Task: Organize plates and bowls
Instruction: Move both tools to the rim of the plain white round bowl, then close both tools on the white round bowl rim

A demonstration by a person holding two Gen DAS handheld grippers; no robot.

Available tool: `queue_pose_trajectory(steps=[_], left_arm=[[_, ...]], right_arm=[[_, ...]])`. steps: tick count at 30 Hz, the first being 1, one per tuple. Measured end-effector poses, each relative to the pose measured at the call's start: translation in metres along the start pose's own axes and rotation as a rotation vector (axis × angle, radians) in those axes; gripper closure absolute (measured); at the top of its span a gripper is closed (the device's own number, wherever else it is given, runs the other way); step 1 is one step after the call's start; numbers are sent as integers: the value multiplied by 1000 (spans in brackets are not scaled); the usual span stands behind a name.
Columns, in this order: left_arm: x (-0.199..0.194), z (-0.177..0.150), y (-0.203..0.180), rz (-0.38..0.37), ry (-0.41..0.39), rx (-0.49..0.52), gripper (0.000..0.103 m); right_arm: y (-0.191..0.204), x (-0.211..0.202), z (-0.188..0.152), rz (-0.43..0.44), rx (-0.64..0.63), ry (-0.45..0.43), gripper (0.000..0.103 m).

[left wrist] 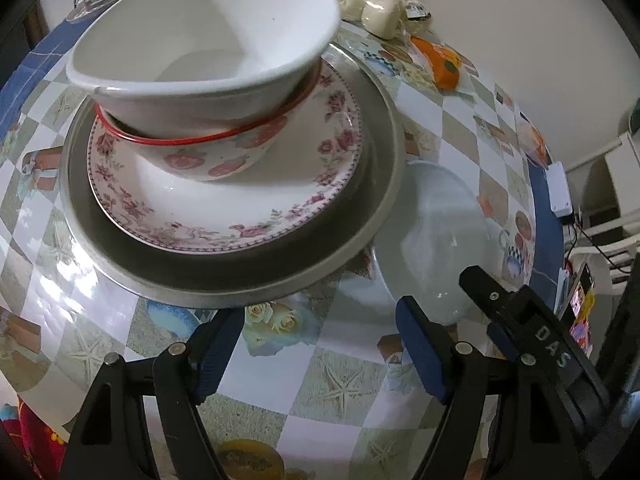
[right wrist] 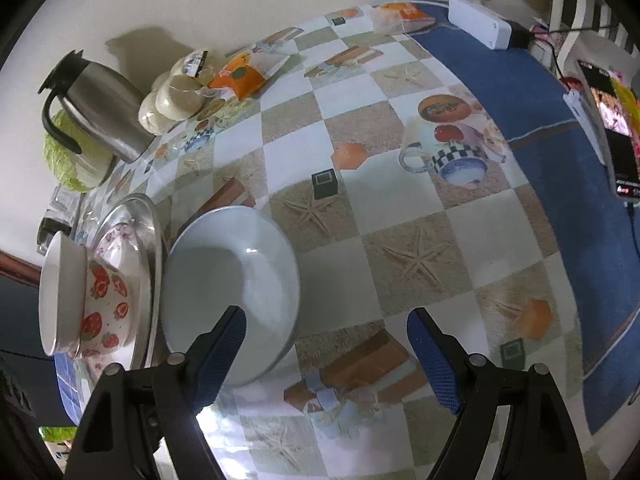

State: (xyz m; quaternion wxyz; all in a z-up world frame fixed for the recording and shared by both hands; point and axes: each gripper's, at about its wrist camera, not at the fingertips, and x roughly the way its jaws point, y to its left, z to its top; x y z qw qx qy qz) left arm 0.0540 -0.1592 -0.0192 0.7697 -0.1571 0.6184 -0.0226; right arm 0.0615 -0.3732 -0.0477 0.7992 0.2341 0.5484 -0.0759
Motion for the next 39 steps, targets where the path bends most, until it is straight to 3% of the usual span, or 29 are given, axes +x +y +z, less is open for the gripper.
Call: queue_pose_trajectory(steps=[4,12,24,31,39], left_arm=[[3,2,0,2,2,-2,25],[9,3,0,-20,-2,3,25],[14,-7,-12,-73,14,44,25],[19,-8,-40,-82,-18,165,25],[32,-1,-63,-79,-50,290,55]], right_arm=[[0,8,0,26,16,-8,22],[0,22,-2,67,33,15,63],[-19,6,-10,-26,28,-1,68],[-39,-1,-8,-28,67,-9,68],[-44,4,-6,8,85,-9,68]])
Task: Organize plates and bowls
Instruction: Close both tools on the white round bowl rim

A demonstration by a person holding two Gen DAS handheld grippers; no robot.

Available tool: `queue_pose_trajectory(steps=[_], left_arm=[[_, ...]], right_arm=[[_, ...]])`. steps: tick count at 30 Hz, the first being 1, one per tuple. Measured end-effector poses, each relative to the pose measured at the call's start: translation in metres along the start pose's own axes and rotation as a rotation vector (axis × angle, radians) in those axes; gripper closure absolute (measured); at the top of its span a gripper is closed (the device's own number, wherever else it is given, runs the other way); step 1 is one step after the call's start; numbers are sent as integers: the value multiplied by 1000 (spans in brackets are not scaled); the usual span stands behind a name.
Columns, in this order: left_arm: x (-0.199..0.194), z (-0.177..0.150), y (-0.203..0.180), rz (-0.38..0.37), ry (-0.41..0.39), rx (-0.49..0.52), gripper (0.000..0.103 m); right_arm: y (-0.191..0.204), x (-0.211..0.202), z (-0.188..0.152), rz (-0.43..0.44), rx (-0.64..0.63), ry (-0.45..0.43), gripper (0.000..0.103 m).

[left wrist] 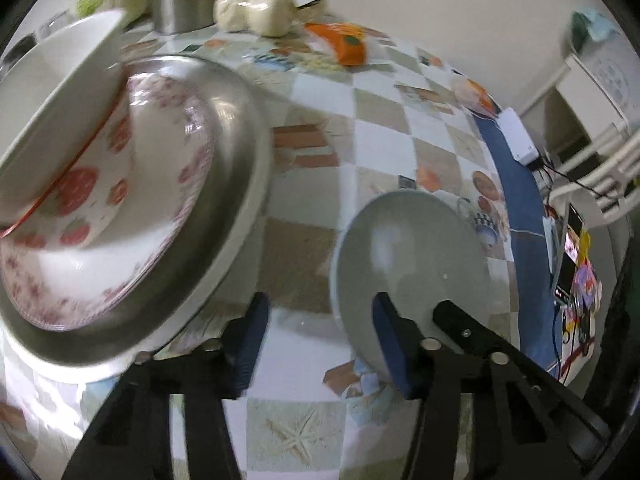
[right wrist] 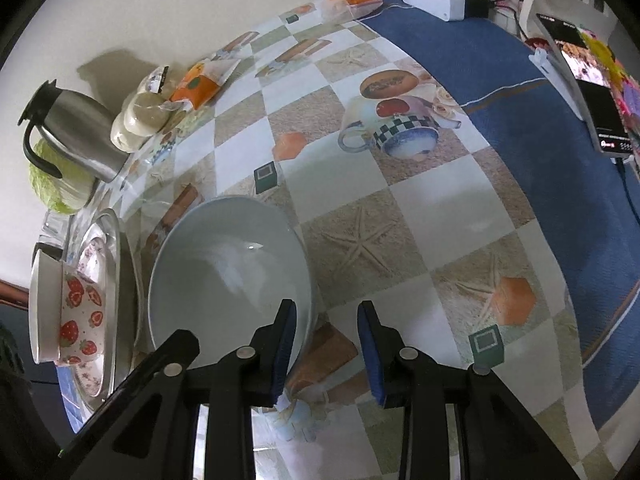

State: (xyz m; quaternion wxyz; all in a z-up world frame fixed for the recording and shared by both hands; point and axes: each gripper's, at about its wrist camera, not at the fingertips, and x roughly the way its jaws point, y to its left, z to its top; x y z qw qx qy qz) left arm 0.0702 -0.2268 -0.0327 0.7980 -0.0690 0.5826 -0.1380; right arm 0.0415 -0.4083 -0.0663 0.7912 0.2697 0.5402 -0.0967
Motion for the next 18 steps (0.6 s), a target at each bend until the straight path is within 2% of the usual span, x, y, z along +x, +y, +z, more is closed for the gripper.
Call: queue_pose_trajectory(steps=[1,2,7,13,18], left_arm=[[2,1,-1,-1,7,6,63],[3,1,-2,-3,9,10,68],[17,5,-5,-10,25,42,85],[16,8,-5,-20,13,70,88],[-10,14,-12,-34,-40,117,88]], right_arm=[[0,1,0,5,3,1,69],[0,1,0,13,4,0,74],[6,5,0,41,-6,-3,87],[8,8,0,83,-4,9,88],[13,-13,1,104,-13,-27,88]])
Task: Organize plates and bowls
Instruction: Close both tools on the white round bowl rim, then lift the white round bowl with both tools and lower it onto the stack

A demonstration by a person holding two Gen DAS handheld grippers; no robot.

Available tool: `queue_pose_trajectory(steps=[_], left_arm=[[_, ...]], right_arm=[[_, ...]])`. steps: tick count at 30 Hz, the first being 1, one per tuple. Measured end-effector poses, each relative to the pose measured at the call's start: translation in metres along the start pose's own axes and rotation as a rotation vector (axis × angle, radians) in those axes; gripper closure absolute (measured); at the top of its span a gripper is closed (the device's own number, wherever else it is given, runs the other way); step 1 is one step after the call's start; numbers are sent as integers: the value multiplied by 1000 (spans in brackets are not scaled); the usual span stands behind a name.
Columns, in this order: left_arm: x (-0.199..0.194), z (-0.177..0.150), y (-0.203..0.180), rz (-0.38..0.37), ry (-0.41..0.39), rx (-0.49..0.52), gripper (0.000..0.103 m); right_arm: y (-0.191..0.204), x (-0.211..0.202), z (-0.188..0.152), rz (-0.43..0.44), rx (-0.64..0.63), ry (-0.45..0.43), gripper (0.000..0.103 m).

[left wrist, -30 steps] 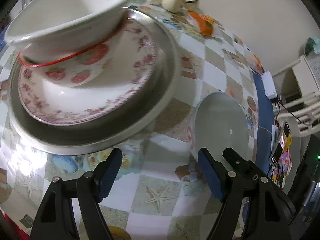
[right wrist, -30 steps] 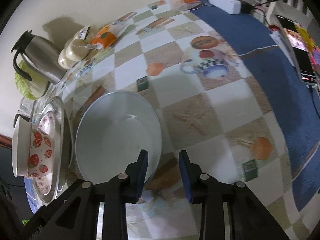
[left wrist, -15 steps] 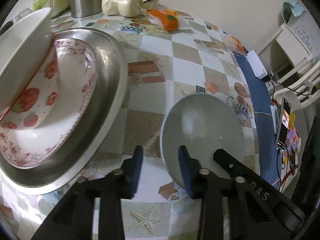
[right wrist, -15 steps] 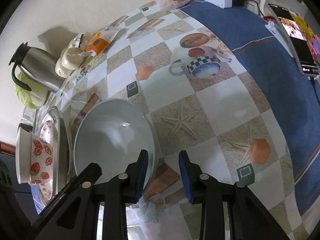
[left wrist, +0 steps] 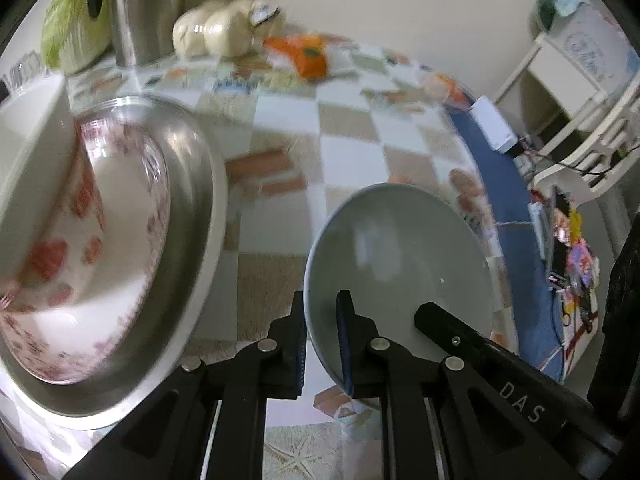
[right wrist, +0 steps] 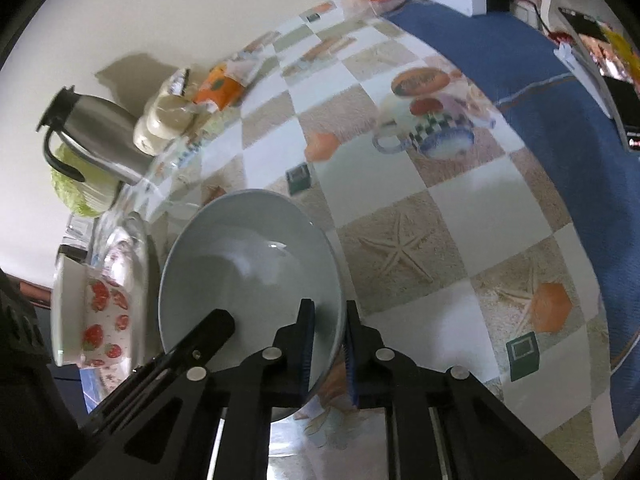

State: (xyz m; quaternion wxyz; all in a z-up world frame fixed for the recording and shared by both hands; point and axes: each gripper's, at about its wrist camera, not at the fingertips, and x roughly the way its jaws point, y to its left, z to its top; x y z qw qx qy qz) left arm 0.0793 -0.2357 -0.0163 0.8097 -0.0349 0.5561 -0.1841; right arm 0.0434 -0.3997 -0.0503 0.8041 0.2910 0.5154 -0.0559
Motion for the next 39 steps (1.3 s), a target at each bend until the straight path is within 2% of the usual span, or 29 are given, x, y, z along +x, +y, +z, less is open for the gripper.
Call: queue_pose_trajectory(steps=[5,9,12,19,29,33,39], left_arm=[[-43,14,3,-19,-53,10,88],[-77,23,21,-30,-90,-14,88],[-97,28,44,-37,-114,-56,88],[-130,29,104,9,-174,-141,88],[-147,30,163,14,-200,-215,88],[-143,31,178,7,-188,-237,88],[-130,30,188,-23,-158,-261,88]], right_arm=[[25,-37,4,23,-26,-65,85],[60,-63,4,53,-71,-105,84],[89,-69,0,76,-100,-109,84],[154,-59,-18,123,-185,-86,84],[218,-39,-37,140,-260,-63,83],[228,-28,-38,136,-260,-46,83],[235,-16,-38,76,-275,-43,83]])
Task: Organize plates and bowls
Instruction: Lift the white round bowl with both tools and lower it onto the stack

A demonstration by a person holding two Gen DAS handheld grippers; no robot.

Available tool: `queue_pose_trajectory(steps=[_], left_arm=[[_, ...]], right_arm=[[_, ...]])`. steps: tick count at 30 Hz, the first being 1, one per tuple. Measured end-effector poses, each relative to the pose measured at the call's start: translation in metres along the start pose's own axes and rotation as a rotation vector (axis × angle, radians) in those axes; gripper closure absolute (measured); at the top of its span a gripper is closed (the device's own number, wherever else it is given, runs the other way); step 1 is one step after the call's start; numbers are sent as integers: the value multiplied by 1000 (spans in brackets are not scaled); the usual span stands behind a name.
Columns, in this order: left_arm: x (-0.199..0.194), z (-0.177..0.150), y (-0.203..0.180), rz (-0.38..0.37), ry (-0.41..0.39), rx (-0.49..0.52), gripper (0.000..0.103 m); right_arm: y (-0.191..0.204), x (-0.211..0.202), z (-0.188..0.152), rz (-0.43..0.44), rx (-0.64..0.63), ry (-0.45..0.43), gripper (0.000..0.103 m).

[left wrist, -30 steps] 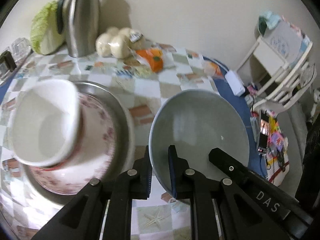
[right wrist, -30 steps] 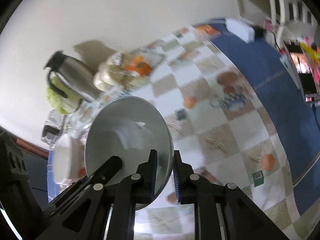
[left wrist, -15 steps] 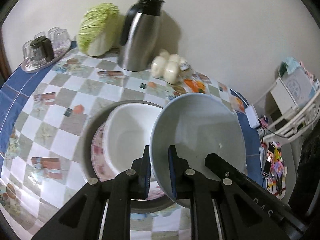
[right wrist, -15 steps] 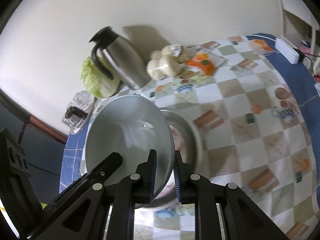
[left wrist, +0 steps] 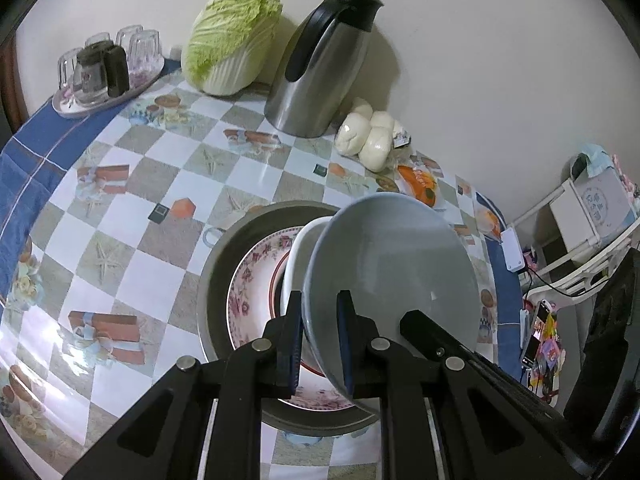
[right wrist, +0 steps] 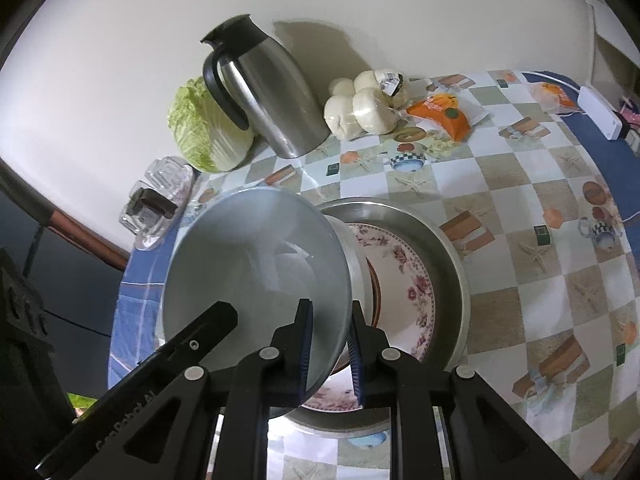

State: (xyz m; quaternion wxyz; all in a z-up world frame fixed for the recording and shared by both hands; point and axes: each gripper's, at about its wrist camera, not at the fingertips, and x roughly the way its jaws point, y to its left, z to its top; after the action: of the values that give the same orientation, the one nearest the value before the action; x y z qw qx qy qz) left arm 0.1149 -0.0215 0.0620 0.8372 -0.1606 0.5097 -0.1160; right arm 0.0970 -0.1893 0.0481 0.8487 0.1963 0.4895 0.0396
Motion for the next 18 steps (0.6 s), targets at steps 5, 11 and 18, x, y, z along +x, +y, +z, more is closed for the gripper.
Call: queue_pose_trajectory(steps=[5,11,18], left_arm=[[-1,2,2,-8,-11,-5,88],[0,2,2,8,-20,-4,88],[-1,2,4,32,-36,-8,88]], right_arm=[[2,4,0,-2,-11,1,80],[5,1,0,-11,-26,-23,80],[5,5,1,-22,-28,-28,76]])
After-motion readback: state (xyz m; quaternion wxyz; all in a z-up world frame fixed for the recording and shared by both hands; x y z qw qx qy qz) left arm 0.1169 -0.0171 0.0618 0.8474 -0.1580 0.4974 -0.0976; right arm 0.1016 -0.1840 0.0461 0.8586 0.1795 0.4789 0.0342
